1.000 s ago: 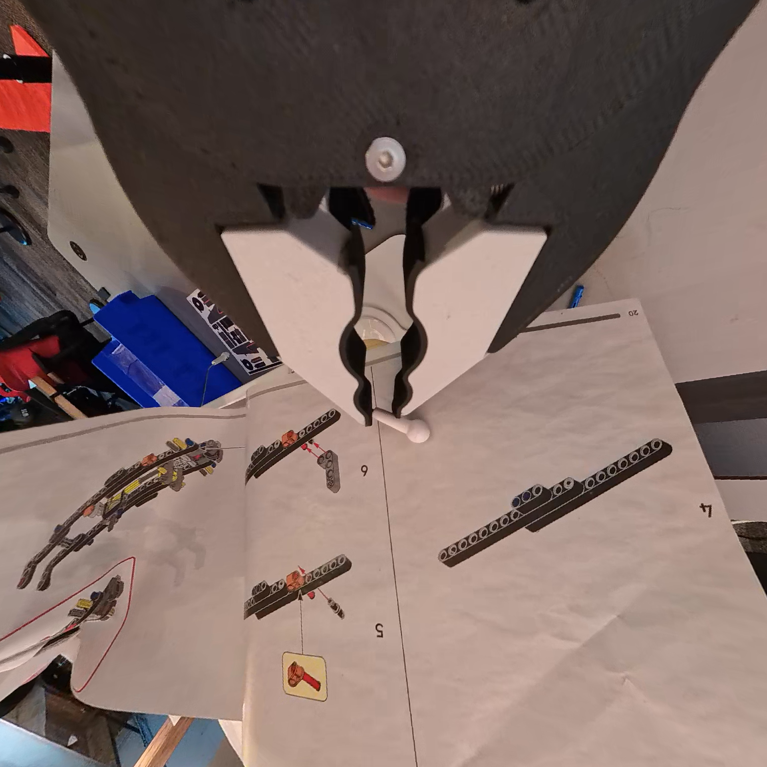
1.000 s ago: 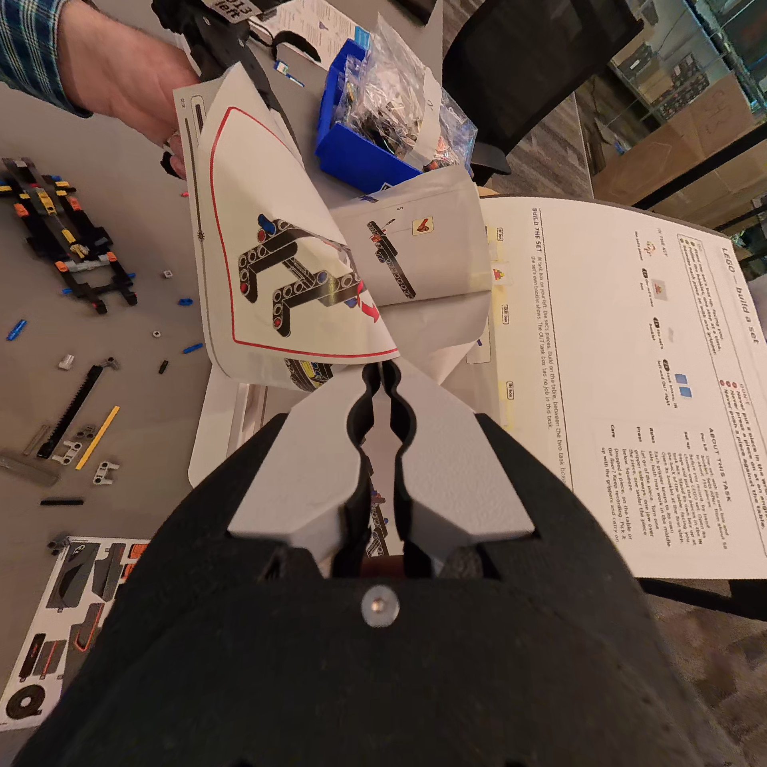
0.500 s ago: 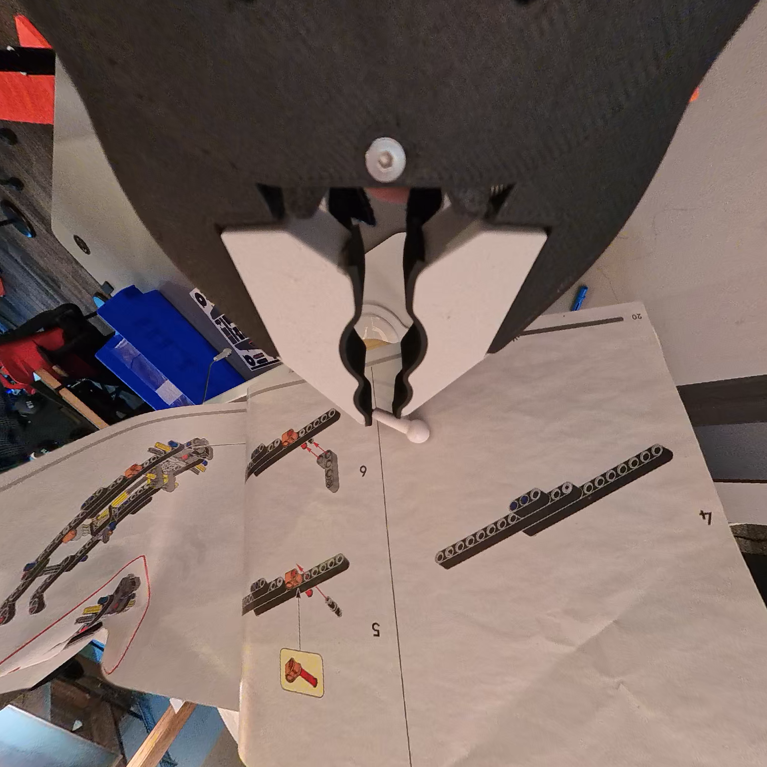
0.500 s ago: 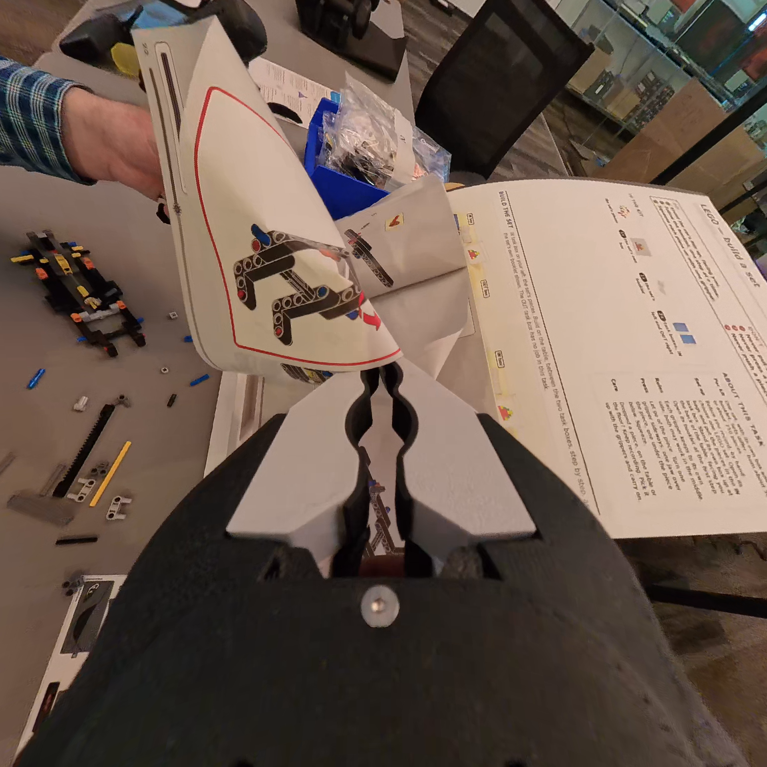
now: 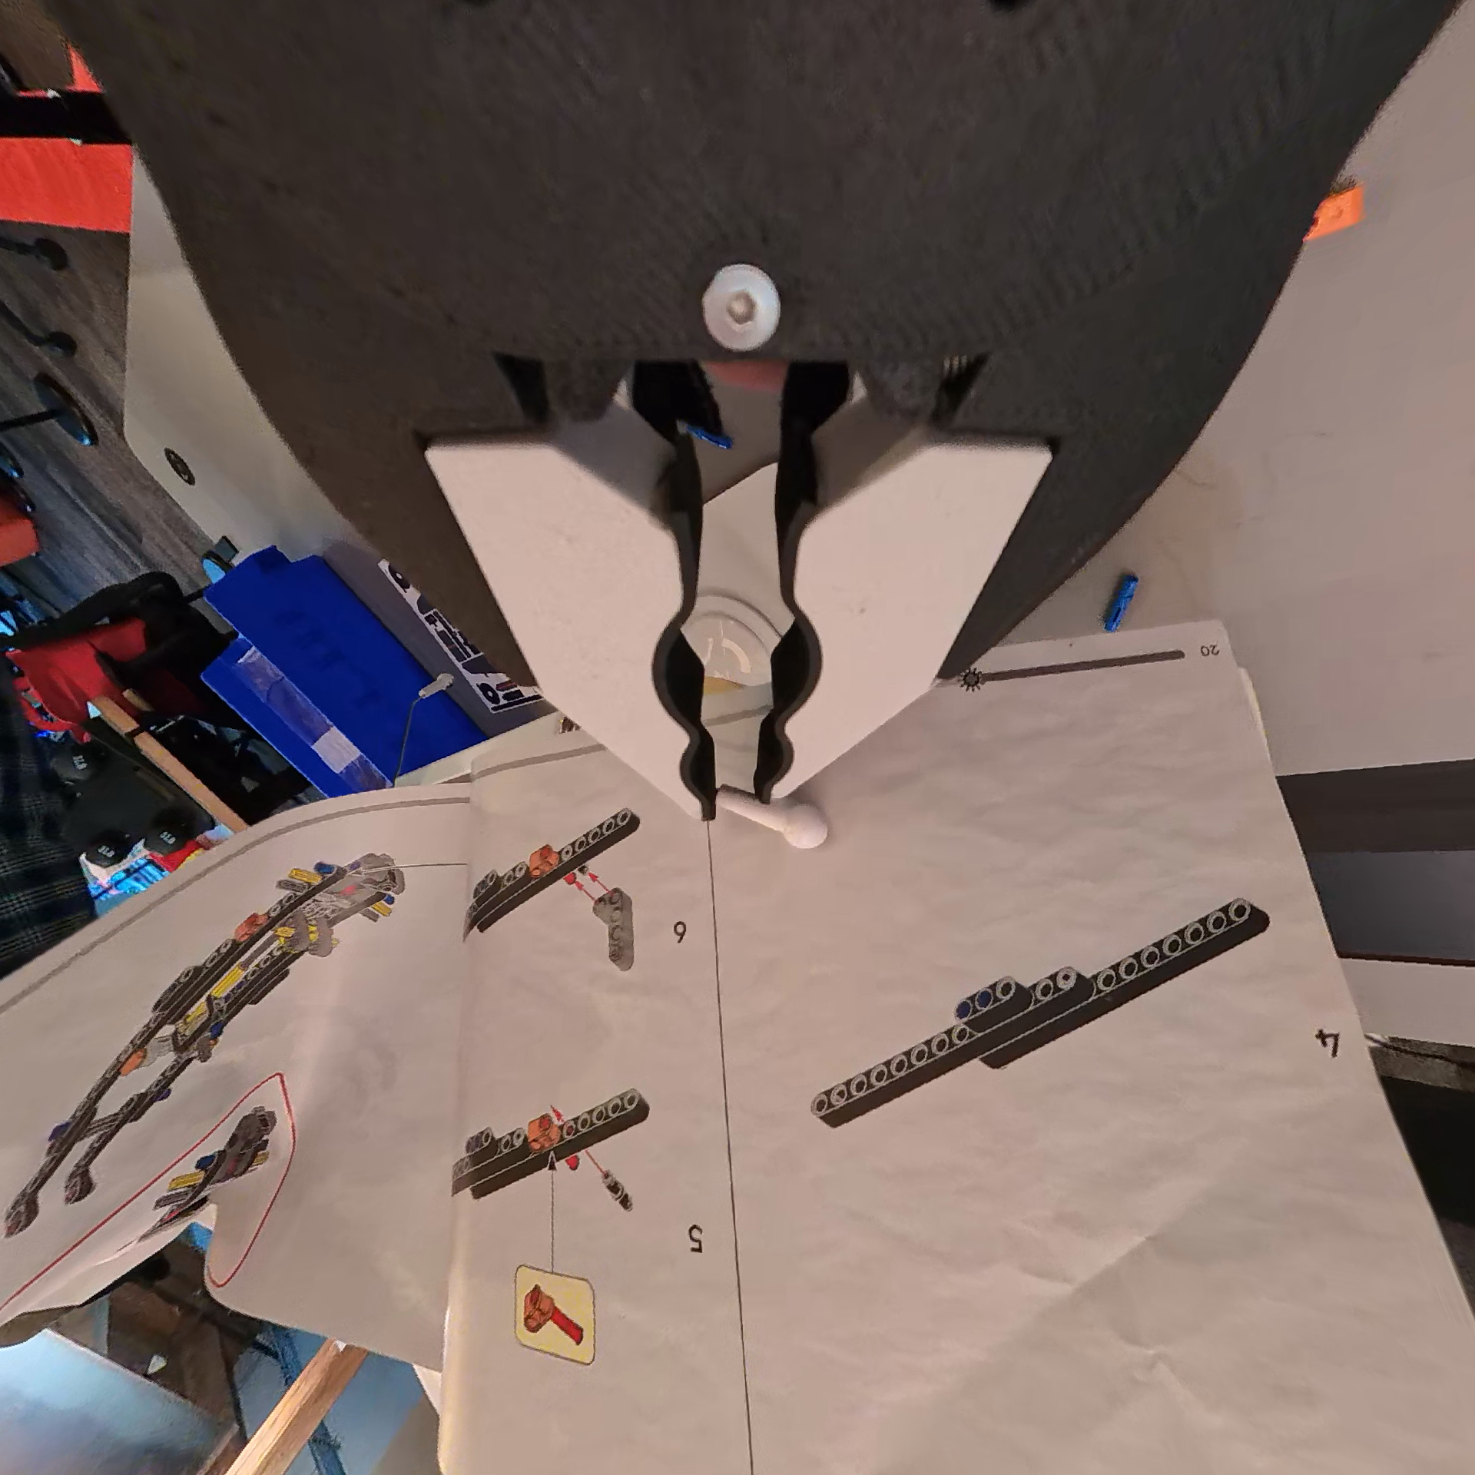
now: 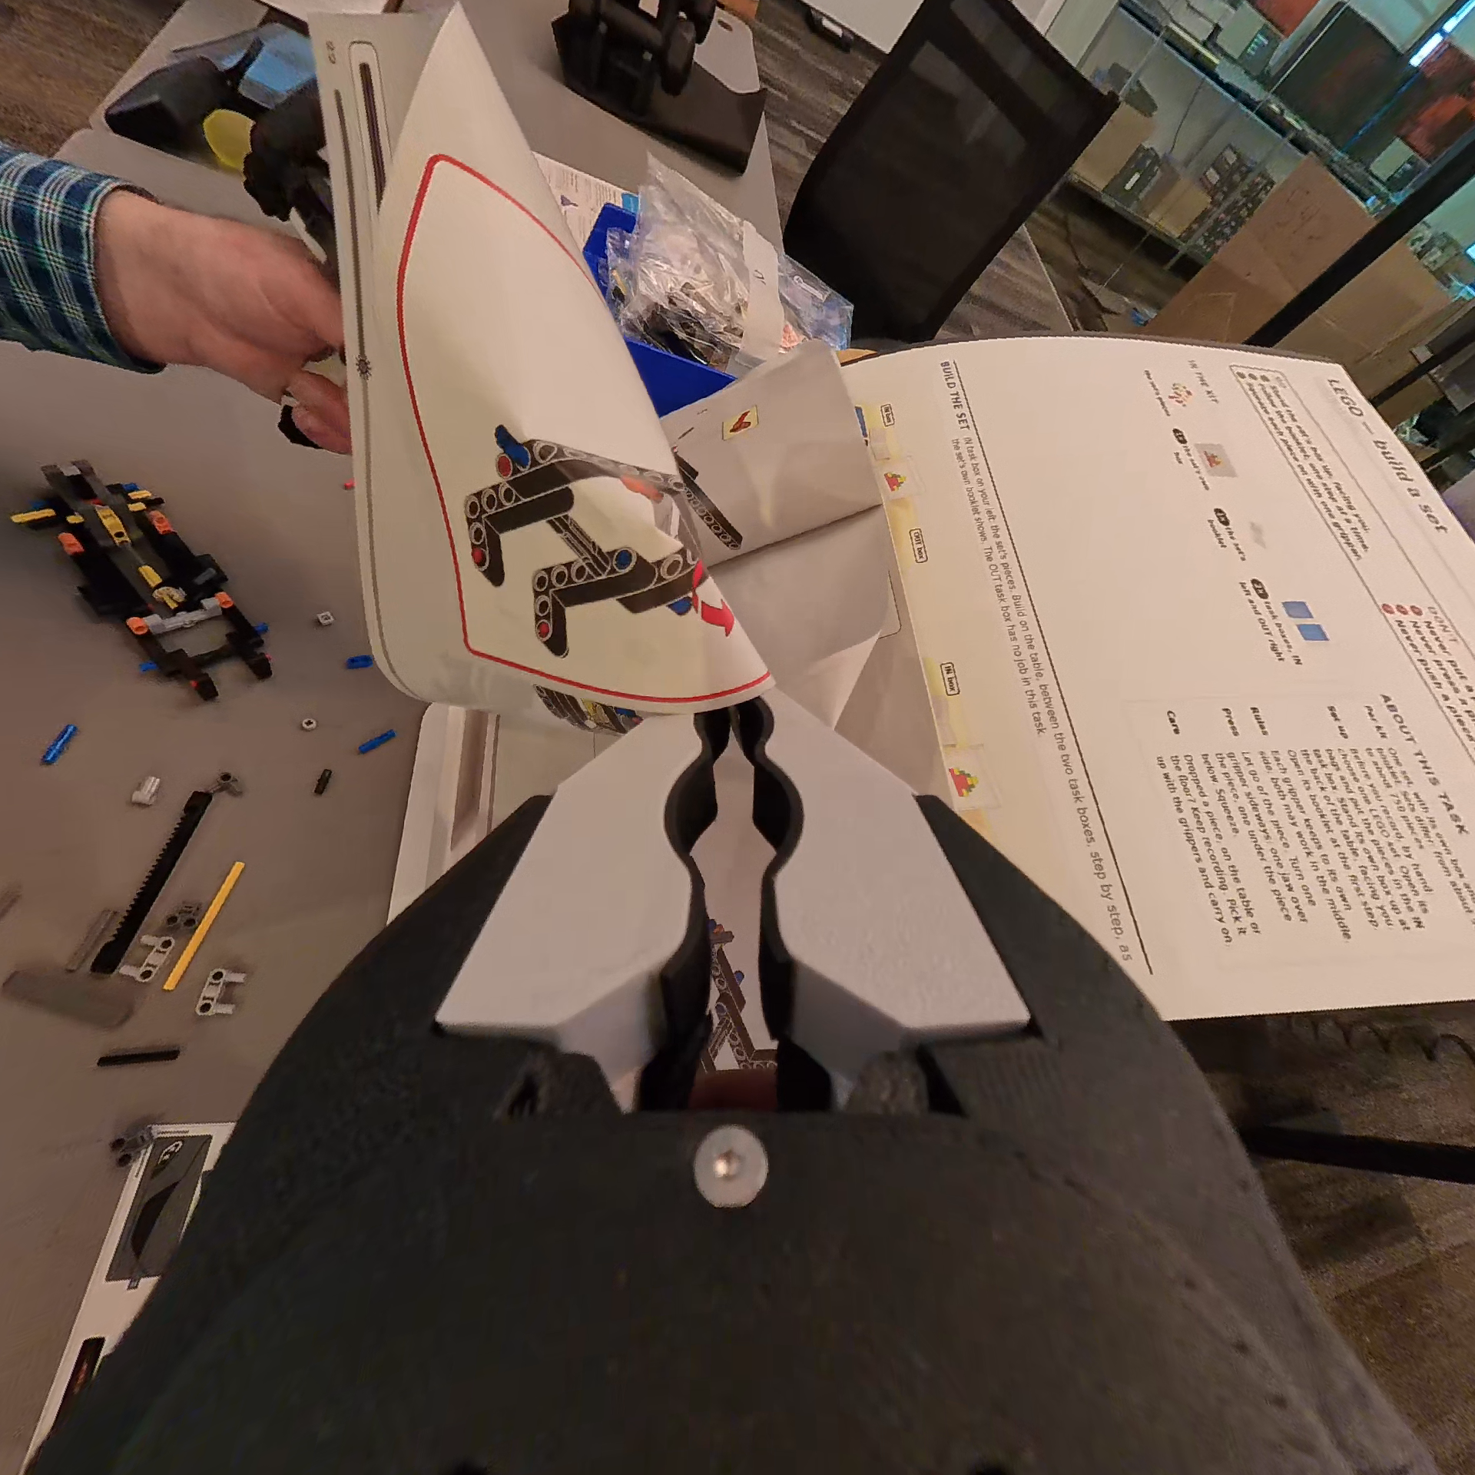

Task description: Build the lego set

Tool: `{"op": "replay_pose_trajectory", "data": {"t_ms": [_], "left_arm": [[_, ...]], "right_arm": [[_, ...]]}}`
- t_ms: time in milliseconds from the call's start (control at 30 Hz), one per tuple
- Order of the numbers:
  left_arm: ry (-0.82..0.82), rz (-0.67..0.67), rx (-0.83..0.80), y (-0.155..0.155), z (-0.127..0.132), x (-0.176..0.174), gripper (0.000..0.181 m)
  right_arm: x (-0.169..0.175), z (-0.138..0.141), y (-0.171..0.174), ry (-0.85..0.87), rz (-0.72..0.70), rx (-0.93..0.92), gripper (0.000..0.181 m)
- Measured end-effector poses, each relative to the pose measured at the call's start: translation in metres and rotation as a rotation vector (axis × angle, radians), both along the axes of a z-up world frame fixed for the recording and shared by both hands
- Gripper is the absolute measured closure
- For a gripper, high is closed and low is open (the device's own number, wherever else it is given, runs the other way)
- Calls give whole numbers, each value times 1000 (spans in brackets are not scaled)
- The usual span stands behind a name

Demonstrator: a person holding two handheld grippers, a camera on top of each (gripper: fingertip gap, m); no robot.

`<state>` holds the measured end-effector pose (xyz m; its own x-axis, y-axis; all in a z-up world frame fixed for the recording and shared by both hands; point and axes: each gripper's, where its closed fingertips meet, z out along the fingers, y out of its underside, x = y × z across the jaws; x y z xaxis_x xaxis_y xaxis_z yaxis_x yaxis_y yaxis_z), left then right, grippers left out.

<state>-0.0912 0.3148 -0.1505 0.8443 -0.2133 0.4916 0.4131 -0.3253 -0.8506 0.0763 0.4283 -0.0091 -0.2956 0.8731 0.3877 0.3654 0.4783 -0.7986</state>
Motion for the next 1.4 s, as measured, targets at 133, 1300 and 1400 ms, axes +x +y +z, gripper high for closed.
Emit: {"op": "replay_pose_trajectory", "data": {"t_ms": [133,1300,1400], "left_arm": [[-6,2,-1,-1,-1,0,173],[-18,1,-15,-2,-3,-1,172],[-22,2,-14,-3,-4,-2,172]], "right_arm": [[0,0,0,3,-1,-1,181],[-3,10,-6,21,6,21,181],[-8,15,-10,32,13,33,181]]}}
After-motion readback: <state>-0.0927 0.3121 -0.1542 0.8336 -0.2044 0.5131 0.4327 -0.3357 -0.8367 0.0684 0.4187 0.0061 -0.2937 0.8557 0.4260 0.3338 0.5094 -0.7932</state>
